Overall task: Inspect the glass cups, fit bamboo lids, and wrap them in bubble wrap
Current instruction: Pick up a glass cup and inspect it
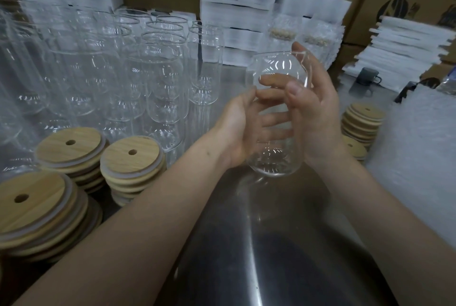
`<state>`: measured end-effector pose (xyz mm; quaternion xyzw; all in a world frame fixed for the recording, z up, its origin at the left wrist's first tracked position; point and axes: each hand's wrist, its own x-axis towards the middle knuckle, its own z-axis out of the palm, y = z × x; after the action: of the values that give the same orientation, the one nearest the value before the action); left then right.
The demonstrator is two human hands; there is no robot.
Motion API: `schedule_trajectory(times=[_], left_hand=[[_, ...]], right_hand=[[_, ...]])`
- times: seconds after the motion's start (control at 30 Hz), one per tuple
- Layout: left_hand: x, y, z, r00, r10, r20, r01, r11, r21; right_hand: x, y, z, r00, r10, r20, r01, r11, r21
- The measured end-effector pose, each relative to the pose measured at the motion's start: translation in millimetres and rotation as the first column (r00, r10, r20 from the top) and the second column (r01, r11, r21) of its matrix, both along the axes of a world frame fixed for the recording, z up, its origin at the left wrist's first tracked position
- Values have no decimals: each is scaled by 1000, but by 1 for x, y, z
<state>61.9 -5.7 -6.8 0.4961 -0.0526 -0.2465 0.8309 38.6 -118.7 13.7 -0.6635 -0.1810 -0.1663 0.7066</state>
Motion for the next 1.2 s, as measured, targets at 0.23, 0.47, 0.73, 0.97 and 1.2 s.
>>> schedule_trajectory(times=[0.23, 0.47, 0.73, 0.97, 1.2], left_hand=[[4, 1, 0, 1000, -21, 2, 21, 998, 52], [12, -3, -6, 998, -17, -57, 21, 997, 76], [11, 6, -4, 988, -134, 80, 145, 977, -156], [1, 2, -15, 973, -155, 172, 144, 987, 71], [2, 4, -16, 997, 42, -64, -52, 985, -165]], right_hand=[[3, 1, 2, 994, 95, -45, -91, 993, 74], [1, 3, 3, 982, 156, -103, -131, 968, 214], [7, -4, 5, 980, -57, -193, 88, 984, 155], [25, -13, -11, 883, -118, -454, 198, 971, 133], [27, -16, -16, 968, -134, -212, 132, 991, -25]])
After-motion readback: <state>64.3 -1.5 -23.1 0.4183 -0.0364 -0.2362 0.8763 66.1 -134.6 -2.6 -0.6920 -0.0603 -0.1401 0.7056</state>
